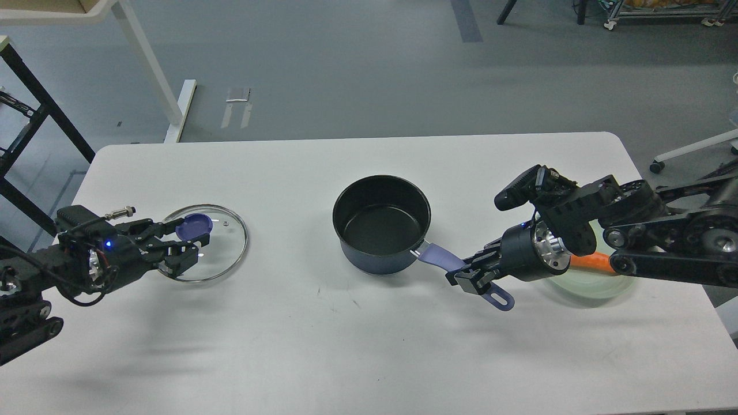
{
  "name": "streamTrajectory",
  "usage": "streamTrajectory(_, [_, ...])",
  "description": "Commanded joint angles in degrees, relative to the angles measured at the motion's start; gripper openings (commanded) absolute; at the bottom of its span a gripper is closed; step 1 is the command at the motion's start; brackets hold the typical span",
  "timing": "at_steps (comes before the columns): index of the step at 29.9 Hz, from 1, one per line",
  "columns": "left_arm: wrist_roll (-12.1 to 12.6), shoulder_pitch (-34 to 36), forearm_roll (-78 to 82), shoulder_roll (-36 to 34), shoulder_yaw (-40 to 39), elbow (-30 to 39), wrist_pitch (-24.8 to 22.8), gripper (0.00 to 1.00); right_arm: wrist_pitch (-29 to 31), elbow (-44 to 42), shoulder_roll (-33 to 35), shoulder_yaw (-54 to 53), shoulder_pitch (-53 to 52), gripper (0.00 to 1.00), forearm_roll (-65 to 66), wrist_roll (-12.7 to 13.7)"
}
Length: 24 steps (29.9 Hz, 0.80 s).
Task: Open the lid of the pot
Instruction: 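Move the glass lid away from the pot and lower it onto the table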
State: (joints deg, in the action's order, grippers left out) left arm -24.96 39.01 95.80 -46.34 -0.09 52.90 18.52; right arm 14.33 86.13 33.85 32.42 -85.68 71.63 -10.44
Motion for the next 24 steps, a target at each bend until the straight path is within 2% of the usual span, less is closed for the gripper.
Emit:
streamTrajectory(1, [-0.1,0.1,0.0,0.0,0.0,-0.2,0.0,0.41,0.0,0.0,0.3,0.0,0.1,0.29,0.0,0.1])
streamTrajectory(8, [-0.2,0.2,0.0,0.0,0.0,-0.3,0.0,0.45,0.0,0.0,0.3,0.0,0.1,0.29,0.0,0.1])
streamTrajectory(10, [-0.2,0.2,0.0,0.0,0.0,-0.3,0.0,0.51,0.0,0.0,0.3,0.0,0.1,0.30,0.0,0.0])
streamTrajectory(12, [-0.2,0.2,0.0,0.0,0.0,-0.3,0.0,0.67,0.0,0.0,0.3,0.0,0.2,0.30,0.0,0.1])
streamTrajectory(13, [-0.1,0.2,0.1,0.0,0.0,-0.3,0.0,0.71,0.0,0.0,0.4,0.0,0.2,0.30,0.0,0.0])
streamTrajectory(21, [-0.3,0.2,0.1,0.0,0.0,-0.2,0.0,0.79,0.0,0.1,0.4,0.0,0.2,0.30,0.0,0.1])
streamTrajectory(24, [-0.3,0.4,-0.2,0.0,-0.2,-0.1,0.1,0.83,0.0,0.1,0.4,0.0,0.2,0.34,0.0,0.0])
